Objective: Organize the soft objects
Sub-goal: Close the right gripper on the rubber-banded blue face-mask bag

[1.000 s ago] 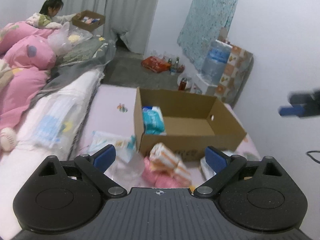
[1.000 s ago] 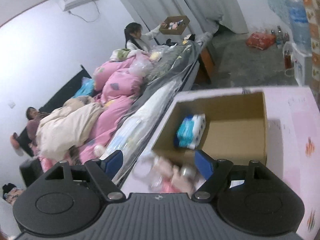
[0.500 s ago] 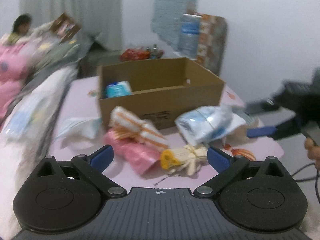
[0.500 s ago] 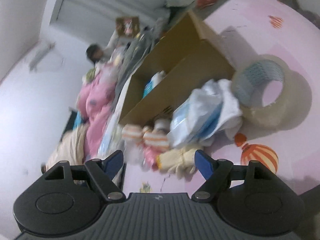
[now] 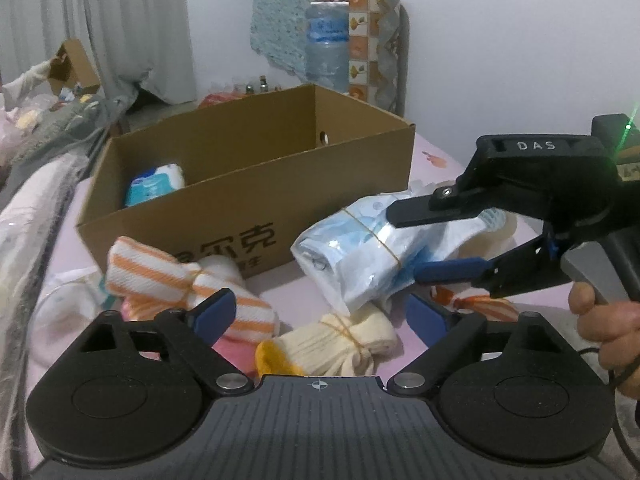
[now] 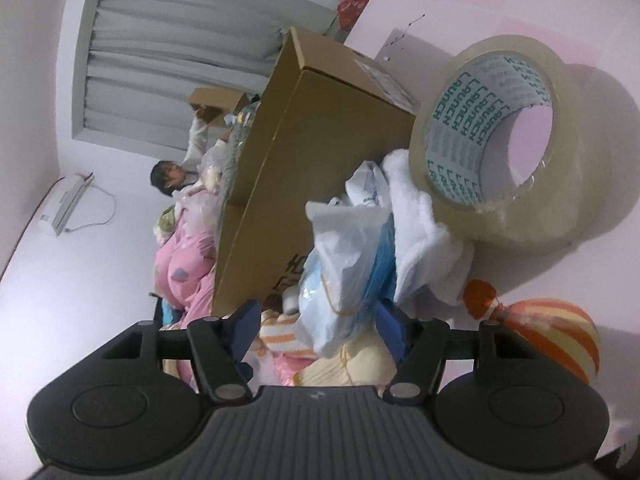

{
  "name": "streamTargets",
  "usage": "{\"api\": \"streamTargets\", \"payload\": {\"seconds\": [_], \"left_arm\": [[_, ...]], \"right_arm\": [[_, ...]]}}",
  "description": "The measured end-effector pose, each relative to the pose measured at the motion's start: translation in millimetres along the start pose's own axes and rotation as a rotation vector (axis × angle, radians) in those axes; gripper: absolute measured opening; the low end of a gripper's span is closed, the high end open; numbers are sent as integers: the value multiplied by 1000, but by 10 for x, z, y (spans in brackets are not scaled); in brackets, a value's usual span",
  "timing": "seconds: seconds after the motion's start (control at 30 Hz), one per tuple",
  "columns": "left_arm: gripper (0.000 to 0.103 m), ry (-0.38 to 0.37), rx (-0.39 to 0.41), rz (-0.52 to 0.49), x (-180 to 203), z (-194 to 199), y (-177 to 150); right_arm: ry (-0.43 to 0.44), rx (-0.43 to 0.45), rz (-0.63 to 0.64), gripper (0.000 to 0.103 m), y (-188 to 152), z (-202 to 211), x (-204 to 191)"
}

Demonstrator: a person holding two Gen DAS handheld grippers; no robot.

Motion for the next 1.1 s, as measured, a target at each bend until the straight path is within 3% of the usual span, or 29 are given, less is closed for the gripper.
{"api": "streamTargets", "payload": {"seconds": [0.23, 0.4, 0.57, 0.83, 1.1], "left_arm": [[66, -63, -7, -35, 176, -203, 34], [64, -72, 13, -73, 259, -244, 52], [61, -29, 11, -108, 307, -317, 72], [49, -59, -27, -40, 254, -420, 98], [48, -91, -37, -9, 230, -452, 108]], "right_arm": [[-51, 22, -1, 55, 20, -79, 37], [-40, 34, 14, 52, -3, -71, -81], [-23, 42, 32, 52, 33, -85, -157], [-99, 53, 65, 52, 51, -100, -123], [-142, 72, 60, 52, 91, -148, -124]]}}
Point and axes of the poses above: each gripper's, at about its wrist camera, not at the fingertips, and z roughly against the way its jaws point, x to its right, y to its top, the point moved 7 cm from there along -z, roughly the way its jaws point, and after that the axes turned 14 degrees about y, right-handed, at the moved point
